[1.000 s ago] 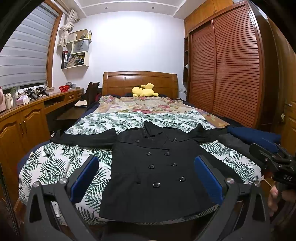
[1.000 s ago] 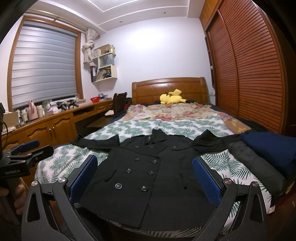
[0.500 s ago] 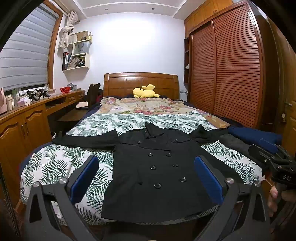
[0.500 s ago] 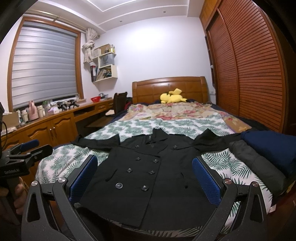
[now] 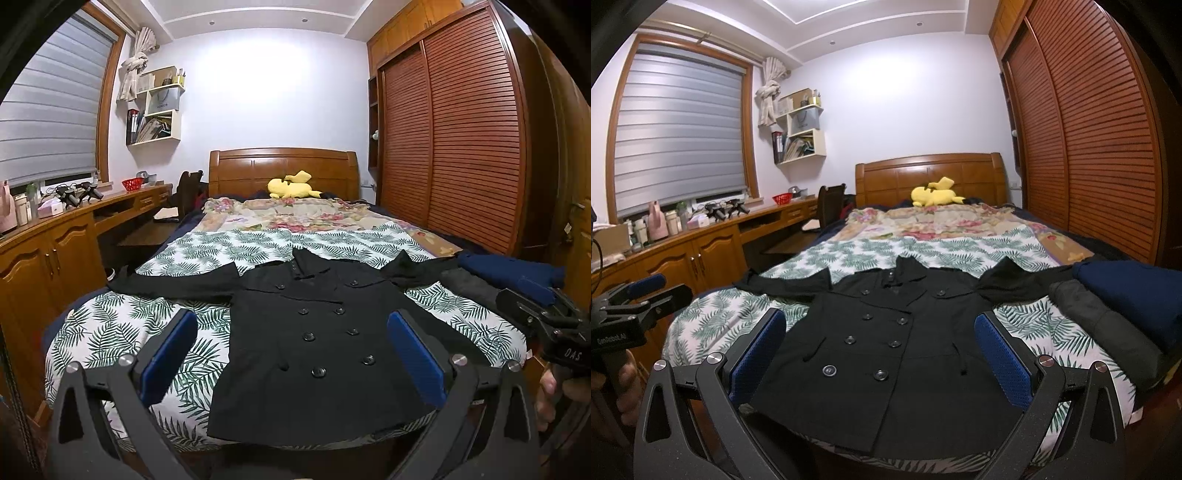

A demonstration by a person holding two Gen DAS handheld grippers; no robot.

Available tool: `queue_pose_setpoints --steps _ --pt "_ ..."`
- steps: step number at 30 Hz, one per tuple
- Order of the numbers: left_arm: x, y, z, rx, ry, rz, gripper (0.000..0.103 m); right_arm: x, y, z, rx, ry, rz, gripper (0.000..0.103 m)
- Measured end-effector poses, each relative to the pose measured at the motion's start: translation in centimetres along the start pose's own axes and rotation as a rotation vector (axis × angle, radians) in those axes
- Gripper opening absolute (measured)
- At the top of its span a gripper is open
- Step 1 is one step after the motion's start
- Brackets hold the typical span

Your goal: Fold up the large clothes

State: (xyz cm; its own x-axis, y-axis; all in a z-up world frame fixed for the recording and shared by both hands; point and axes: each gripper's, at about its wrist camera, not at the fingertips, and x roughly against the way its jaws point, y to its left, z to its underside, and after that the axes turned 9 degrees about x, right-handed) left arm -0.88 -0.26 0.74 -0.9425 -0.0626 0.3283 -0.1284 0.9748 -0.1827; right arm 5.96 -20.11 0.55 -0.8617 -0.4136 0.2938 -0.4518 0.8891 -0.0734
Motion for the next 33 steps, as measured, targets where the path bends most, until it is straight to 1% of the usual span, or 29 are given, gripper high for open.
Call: queue_pose_setpoints --steps 26,30,31,33 --pt "-0.3 0.2 0.3 0.004 0.007 -0.002 0.103 0.0 -0.4 0.2 -0.001 0.001 -0.003 0.103" --pt "-1.1 0.4 0.8 0.004 0.017 -0.024 0.103 -0.5 0.9 -0.2 0.007 0.012 -0.011 0.103" --pt "-1.4 0.5 1.1 0.002 0.019 -0.034 0.103 -0.4 2.6 -0.5 0.013 0.012 -0.011 0.103" --pt "-2.2 0.8 1.5 -0.002 0.029 -0.053 0.103 -0.6 3.1 -0.3 0.03 0.009 -0.004 0.103"
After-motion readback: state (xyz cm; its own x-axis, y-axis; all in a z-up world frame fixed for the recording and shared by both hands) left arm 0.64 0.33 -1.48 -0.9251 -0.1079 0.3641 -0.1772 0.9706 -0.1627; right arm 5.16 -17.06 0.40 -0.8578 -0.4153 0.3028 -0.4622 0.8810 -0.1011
